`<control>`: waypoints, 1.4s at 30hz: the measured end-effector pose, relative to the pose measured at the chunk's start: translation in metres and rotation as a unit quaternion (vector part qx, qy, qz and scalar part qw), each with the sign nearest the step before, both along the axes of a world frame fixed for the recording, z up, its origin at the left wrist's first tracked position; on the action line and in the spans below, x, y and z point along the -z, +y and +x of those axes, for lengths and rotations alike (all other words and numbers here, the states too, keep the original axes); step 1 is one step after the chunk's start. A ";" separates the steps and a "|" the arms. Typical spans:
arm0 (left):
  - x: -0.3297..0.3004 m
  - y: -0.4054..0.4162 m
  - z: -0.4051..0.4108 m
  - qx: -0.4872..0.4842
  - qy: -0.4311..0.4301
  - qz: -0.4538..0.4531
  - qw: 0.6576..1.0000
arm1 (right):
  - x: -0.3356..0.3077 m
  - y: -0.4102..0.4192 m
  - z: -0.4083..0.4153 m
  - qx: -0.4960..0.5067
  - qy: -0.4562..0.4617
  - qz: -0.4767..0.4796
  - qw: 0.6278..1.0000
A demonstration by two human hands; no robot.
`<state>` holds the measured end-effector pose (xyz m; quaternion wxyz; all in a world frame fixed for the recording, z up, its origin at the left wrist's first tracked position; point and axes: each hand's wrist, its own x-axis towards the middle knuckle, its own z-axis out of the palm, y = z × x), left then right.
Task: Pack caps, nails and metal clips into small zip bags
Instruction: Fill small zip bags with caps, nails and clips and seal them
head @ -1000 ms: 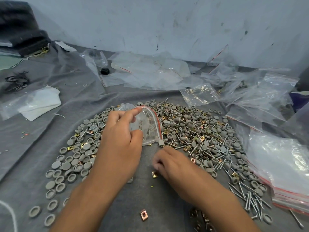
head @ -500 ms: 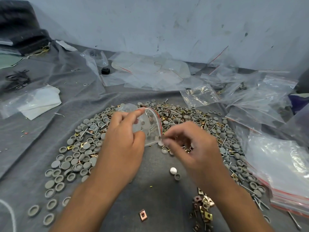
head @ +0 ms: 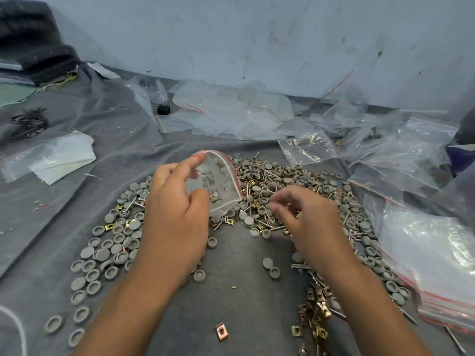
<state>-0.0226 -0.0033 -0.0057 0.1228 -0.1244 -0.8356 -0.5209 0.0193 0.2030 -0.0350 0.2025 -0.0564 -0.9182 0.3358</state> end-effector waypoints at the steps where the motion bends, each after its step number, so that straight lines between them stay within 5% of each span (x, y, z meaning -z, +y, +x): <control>1: -0.001 -0.001 -0.001 -0.004 0.001 0.008 1.000 | 0.007 0.002 -0.001 -0.008 -0.068 0.051 0.996; 4: 0.001 -0.001 0.000 -0.003 0.006 -0.003 1.000 | 0.019 -0.002 -0.003 -0.028 -0.167 0.145 0.975; 15: 0.003 0.002 0.004 0.006 0.002 -0.020 1.000 | 0.018 -0.009 0.003 -0.029 -0.172 0.263 0.949; 36: 0.003 0.006 0.007 0.025 0.006 -0.046 0.999 | 0.016 -0.009 0.007 -0.104 -0.175 0.260 0.944; 40: 0.001 0.007 0.009 0.035 0.014 -0.057 0.998 | 0.011 -0.008 0.006 -0.106 -0.164 0.136 0.971; 42: 0.001 0.007 0.009 0.042 0.013 -0.063 0.997 | 0.000 -0.009 0.008 -0.092 -0.066 0.037 0.993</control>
